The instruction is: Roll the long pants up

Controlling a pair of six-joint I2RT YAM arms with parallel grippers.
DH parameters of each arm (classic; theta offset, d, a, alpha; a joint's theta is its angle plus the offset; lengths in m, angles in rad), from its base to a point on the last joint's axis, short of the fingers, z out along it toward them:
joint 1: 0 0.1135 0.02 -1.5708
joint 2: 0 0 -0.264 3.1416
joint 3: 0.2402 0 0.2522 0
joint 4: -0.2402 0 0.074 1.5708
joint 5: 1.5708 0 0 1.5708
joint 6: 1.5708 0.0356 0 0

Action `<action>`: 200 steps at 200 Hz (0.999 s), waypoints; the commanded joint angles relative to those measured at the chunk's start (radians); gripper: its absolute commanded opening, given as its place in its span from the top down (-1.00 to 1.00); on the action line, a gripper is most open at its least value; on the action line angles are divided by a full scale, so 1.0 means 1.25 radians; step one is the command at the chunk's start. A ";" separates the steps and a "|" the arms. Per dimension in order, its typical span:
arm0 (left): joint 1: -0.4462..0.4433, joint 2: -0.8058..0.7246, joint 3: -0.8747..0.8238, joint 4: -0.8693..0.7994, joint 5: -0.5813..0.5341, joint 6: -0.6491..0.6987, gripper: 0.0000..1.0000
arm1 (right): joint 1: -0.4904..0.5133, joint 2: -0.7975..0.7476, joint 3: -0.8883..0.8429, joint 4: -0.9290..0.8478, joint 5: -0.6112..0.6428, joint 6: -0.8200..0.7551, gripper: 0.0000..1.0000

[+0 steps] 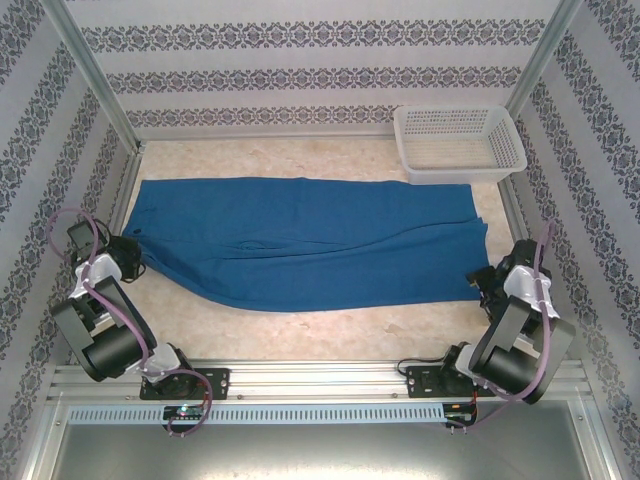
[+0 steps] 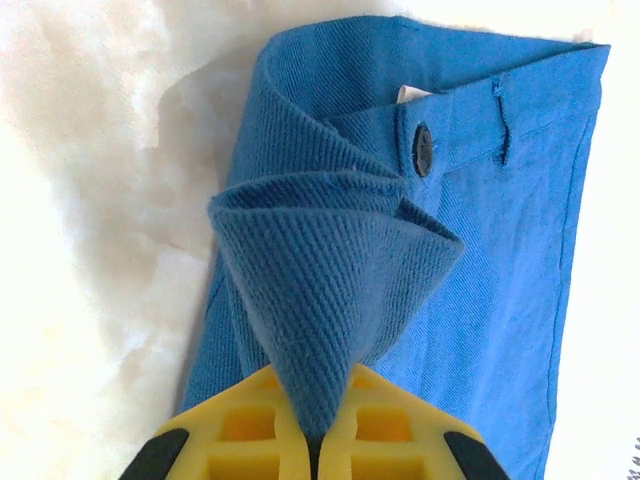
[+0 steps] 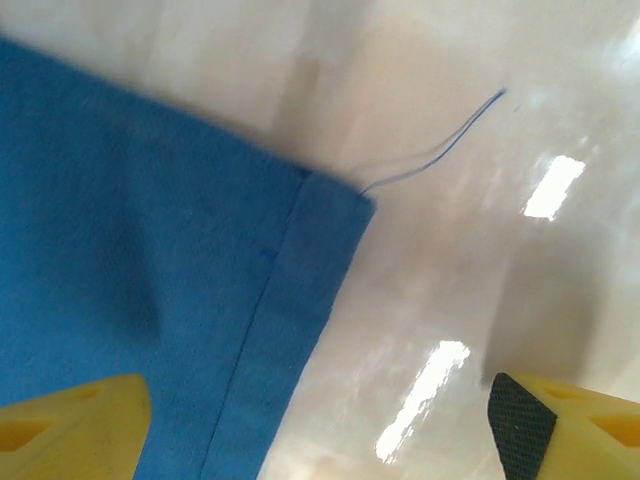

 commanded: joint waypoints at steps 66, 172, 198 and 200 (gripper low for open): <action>-0.016 -0.081 0.032 -0.074 -0.041 0.009 1.00 | -0.068 0.124 0.041 0.132 -0.035 0.002 -0.40; -0.031 -0.094 0.054 -0.099 -0.067 0.005 1.00 | -0.048 0.192 0.162 0.113 -0.010 -0.004 -0.51; -0.033 -0.094 0.062 -0.104 -0.073 0.005 1.00 | -0.023 0.184 0.185 0.098 0.009 -0.006 -0.68; -0.033 -0.095 0.063 -0.104 -0.073 0.005 1.00 | -0.021 0.183 0.187 0.096 0.009 -0.007 -0.69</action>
